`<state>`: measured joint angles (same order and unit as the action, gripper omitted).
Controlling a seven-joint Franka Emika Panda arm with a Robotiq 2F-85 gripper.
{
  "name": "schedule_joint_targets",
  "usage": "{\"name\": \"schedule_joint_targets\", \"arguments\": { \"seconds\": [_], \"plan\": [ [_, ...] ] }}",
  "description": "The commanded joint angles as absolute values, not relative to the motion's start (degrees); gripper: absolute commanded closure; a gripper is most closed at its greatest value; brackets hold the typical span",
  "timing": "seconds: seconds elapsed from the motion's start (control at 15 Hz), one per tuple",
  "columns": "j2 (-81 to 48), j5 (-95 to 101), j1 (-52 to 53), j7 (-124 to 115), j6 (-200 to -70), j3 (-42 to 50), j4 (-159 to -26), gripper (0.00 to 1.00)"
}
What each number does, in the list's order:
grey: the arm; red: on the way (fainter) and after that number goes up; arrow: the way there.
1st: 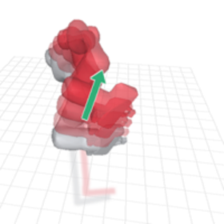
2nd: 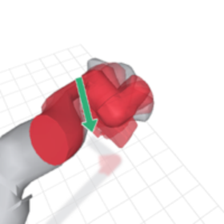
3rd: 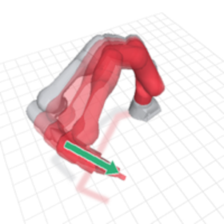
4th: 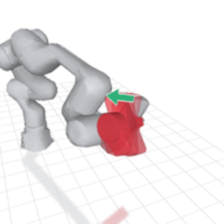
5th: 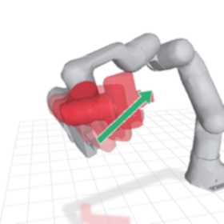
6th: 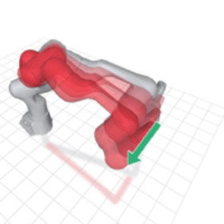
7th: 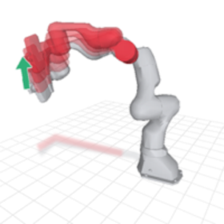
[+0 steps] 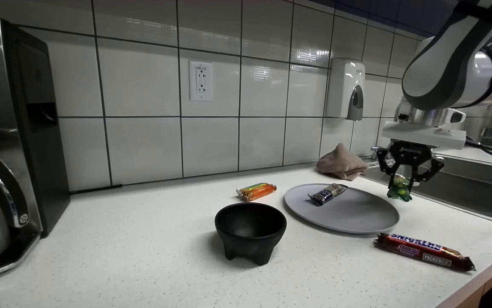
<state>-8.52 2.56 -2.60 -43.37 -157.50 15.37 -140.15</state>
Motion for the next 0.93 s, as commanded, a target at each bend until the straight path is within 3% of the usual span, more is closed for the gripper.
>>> {"name": "schedule_joint_targets", "arguments": {
  "seconds": [0.0,0.87],
  "plan": [
    [-7.9,3.7,-1.7,-47.4,-156.2,14.4,-138.8,0.86],
    [-12.6,2.8,1.6,-55.6,-154.1,11.7,-133.1,0.86]
  ]
}}
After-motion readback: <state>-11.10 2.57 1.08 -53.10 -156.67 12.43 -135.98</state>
